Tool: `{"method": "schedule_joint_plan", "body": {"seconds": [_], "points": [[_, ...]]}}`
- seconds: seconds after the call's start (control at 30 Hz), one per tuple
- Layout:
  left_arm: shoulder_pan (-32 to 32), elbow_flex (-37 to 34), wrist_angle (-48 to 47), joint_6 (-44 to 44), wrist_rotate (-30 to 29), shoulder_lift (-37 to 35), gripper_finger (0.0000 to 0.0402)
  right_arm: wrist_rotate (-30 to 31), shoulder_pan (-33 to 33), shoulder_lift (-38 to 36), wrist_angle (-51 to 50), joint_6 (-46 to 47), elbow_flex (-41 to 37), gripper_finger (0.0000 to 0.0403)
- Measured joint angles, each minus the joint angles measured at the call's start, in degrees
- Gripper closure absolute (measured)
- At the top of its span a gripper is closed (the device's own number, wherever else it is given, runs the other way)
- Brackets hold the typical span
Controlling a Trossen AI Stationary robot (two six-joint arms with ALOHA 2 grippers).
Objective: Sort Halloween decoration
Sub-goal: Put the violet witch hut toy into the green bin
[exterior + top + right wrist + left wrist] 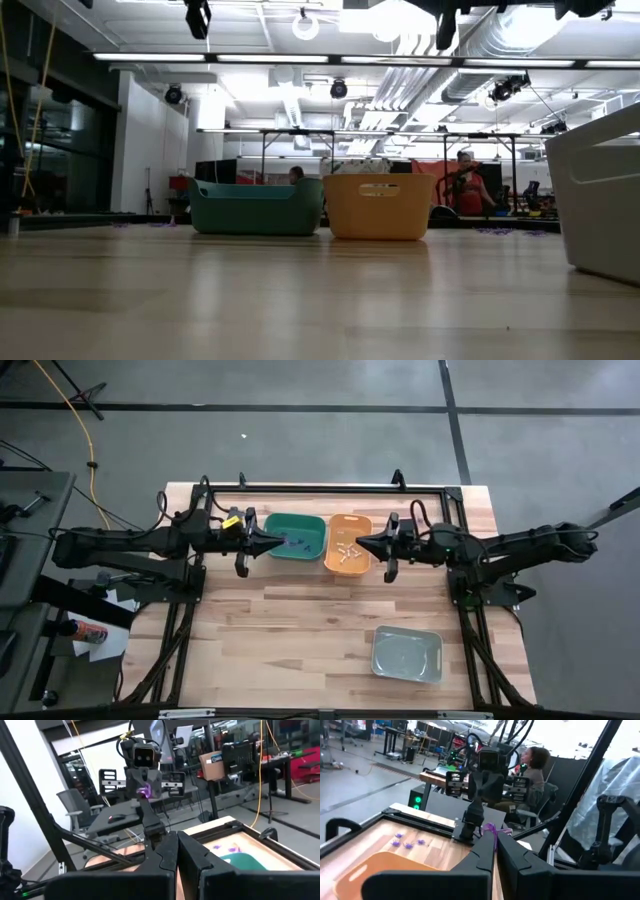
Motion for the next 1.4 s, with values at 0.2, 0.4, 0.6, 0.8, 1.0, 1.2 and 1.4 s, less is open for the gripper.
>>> {"method": "schedule_joint_plan", "body": {"seconds": [0.2,0.4,0.6,0.8,1.0,1.2,1.4], "points": [[0.0,0.0,0.1,-2.7,-0.6,0.0,0.0401,-0.7,-0.2,0.0,2.9,-2.1,0.0,0.0402],[1.7,2.8,-3.6,-7.4,-8.6,3.3,0.0401,-0.8,-0.2,0.0,10.6,-7.9,0.0,0.0402],[11.8,18.4,-34.1,-8.4,-8.5,16.1,0.0401,-1.0,-3.3,0.0,10.8,-9.9,0.0,0.0402],[19.4,22.4,-50.9,-6.6,-8.5,28.4,0.0401,-1.1,-7.1,0.0,7.7,-8.0,0.0,0.0402],[21.9,20.1,-49.2,-7.9,-8.1,37.2,0.0401,-1.2,-8.5,0.0,2.5,-2.2,0.0,0.0402],[22.1,20.1,-46.0,-8.0,-5.7,41.1,0.0401,-1.2,-8.5,0.0,-0.1,-1.9,0.0,0.0402],[22.5,20.1,-44.9,-7.8,-4.9,40.2,0.0370,-1.2,-8.5,0.0,-0.8,-1.9,0.0,0.0402]]}}
